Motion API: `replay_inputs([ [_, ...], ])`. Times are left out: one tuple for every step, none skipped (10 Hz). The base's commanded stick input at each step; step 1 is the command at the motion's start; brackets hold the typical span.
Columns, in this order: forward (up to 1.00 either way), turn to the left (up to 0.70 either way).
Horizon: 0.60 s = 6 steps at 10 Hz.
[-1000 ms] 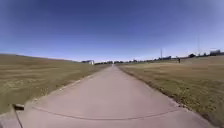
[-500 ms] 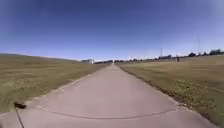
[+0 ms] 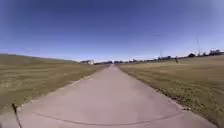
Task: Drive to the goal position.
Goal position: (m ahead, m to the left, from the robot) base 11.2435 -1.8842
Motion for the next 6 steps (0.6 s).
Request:
replay_inputs([
  [1.00, 0.00],
  [1.00, 0.00],
  [1.00, 0.00],
  [1.00, 0.00],
  [1.00, 0.00],
  [1.00, 0.00],
])
